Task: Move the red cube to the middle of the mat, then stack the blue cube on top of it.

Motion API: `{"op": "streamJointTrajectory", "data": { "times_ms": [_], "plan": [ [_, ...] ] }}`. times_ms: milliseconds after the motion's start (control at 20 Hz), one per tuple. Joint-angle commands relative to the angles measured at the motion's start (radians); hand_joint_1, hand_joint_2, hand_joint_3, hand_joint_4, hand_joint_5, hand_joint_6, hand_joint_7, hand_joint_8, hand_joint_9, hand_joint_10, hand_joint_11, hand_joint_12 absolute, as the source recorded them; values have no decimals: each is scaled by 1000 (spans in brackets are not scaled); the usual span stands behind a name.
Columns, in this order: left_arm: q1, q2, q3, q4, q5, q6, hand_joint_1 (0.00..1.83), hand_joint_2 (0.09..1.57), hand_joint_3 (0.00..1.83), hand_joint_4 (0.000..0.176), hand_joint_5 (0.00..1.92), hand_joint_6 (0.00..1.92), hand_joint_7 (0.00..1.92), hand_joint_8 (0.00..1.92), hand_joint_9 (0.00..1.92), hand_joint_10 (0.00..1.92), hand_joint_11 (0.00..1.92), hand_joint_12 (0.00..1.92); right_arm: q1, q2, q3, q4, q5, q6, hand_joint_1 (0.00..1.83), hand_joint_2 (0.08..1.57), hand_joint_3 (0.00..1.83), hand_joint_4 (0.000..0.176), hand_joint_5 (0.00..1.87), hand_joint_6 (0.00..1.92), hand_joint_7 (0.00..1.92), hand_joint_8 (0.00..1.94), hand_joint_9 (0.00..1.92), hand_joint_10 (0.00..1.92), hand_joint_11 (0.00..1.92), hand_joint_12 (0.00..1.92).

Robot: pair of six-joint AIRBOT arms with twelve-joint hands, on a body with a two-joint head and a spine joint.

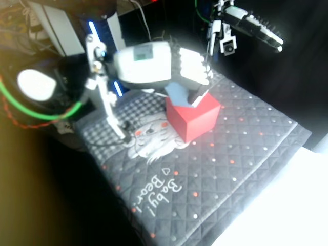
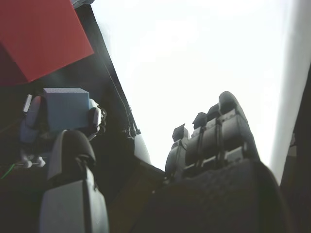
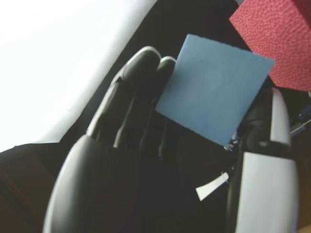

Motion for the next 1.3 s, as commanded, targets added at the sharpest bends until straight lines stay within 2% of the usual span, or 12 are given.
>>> {"op": "streamJointTrajectory", "data": {
  "times_ms": [0, 150, 300, 450, 500, 600, 700, 800, 900, 1000, 1100, 1250],
  "plan": [
    [-3, -2, 3, 11, -128, -4, 725, 956, 2, 116, 0, 0, 0, 0, 0, 0, 0, 282, 2, -2, 7, 19, 106, 14, 1172, 1237, 1, 0, 693, 1342, 827, 1392, 761, 1524, 674, 1802],
    [2, -6, 4, -5, -134, -4, 668, 979, 6, 169, 0, 0, 0, 0, 0, 0, 0, 10, -28, -23, 25, 12, 96, 51, 1187, 1239, 0, 0, 694, 1303, 833, 1440, 775, 1566, 669, 1784],
    [10, -6, 4, -18, -144, -11, 643, 998, 12, 136, 0, 0, 0, 0, 0, 0, 0, 0, -35, -35, 37, -13, 78, 84, 1141, 1287, 1, 0, 572, 1484, 771, 1453, 603, 1441, 425, 1767],
    [20, -9, 4, -34, -161, -18, 642, 1016, 16, 150, 0, 0, 0, 0, 0, 0, 0, 0, -40, -51, 56, -18, 42, 92, 1033, 1246, 0, 0, 260, 471, 306, 968, 261, 1396, 148, 1810],
    [22, -9, 3, -36, -164, -20, 659, 1031, 19, 123, 0, 0, 0, 0, 0, 0, 0, 0, -43, -55, 62, -18, 36, 101, 913, 1259, 0, 0, 227, 318, 145, 868, 89, 1374, 42, 1802],
    [24, -8, 4, -37, -165, -23, 647, 1025, 11, 117, 0, 0, 0, 0, 0, 0, 0, 0, -43, -56, 65, -26, 23, 101, 685, 1287, 3, 0, 96, 125, 71, 253, 3, 719, 1, 1328],
    [27, -9, 4, -38, -163, -23, 650, 1021, 6, 122, 3, 1, 0, 0, 0, 0, 0, 0, -43, -56, 66, -32, 20, 101, 662, 1271, 0, 0, 8, 11, 7, 19, 1, 118, 0, 740],
    [29, -9, 3, -39, -164, -23, 653, 1023, 5, 128, 0, 0, 0, 0, 0, 0, 0, 0, -42, -56, 64, -41, 20, 101, 676, 1195, 0, 0, 0, 0, 0, 0, 0, 4, 0, 549],
    [30, -9, 3, -39, -165, -25, 662, 1022, 3, 138, 0, 0, 0, 0, 0, 0, 0, 0, -39, -46, 55, -46, 21, 101, 699, 1145, 0, 52, 0, 0, 0, 0, 0, 0, 0, 570],
    [32, -8, 3, -39, -167, -26, 669, 1018, 1, 125, 2, 1, 0, 0, 0, 0, 0, 0, -30, -27, 40, -46, 47, 101, 695, 1129, 0, 67, 0, 0, 0, 0, 0, 0, 0, 635],
    [34, -9, 3, -40, -169, -26, 668, 1009, 0, 131, 0, 0, 0, 0, 0, 0, 0, 0, -12, 3, 25, -45, 67, 102, 590, 1122, 0, 0, 0, 0, 0, 0, 0, 0, 0, 831],
    [41, -8, 2, -45, -172, -27, 645, 998, 0, 125, 0, 0, 0, 0, 0, 0, 0, 0, 0, 56, 12, -21, 108, 102, 581, 1008, 0, 0, 0, 0, 0, 0, 0, 0, 0, 936]
  ]
}}
